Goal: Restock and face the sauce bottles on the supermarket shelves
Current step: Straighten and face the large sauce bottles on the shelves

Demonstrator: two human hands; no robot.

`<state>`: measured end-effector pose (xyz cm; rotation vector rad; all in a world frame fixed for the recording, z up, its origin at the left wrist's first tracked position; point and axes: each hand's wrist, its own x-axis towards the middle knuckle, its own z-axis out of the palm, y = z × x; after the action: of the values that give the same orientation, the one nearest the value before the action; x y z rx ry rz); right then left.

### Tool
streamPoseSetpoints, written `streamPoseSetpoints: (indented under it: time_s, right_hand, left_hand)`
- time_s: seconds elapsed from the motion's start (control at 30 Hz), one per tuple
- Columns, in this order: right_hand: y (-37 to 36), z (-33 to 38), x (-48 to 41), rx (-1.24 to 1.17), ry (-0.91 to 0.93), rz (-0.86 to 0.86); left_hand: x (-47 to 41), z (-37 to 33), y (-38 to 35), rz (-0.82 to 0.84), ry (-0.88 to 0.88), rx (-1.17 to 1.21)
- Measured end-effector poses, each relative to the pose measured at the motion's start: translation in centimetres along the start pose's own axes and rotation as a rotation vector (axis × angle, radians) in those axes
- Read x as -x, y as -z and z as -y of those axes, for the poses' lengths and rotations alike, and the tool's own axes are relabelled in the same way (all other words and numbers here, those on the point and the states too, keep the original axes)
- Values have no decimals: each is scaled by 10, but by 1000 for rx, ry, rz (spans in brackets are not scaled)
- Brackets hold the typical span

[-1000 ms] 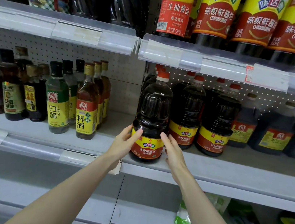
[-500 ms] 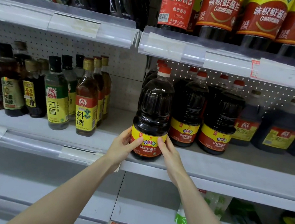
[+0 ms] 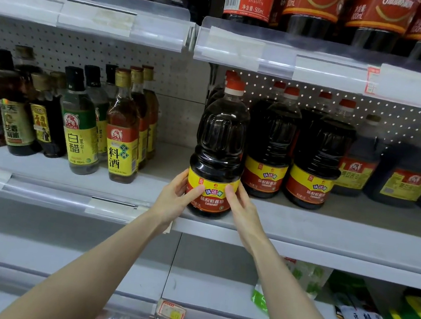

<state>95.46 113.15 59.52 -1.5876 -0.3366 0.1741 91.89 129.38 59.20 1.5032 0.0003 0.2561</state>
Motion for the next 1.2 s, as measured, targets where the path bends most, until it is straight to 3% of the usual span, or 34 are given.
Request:
streamPoseSetpoints:
  time_s: [0.13,0.33,0.57,0.8,1.2]
  right_hand:
    - [0,-3,3,25,20,-54]
    - [8,4,33,23,45,-140]
    - [26,-16,84,60,10,-186]
    - [44,-109,139,82,-184,-152]
    - [25,-330,247,109,-633,-124]
  left_hand:
    - [3,-12,0,31,30,-63]
    - [40,-29,-6,-185,108,-174]
    - [100,-7,-28,-182,148,-215]
    - [159,78,-44,-170,349,-212]
    - [276,291,-33,-188,742,-182]
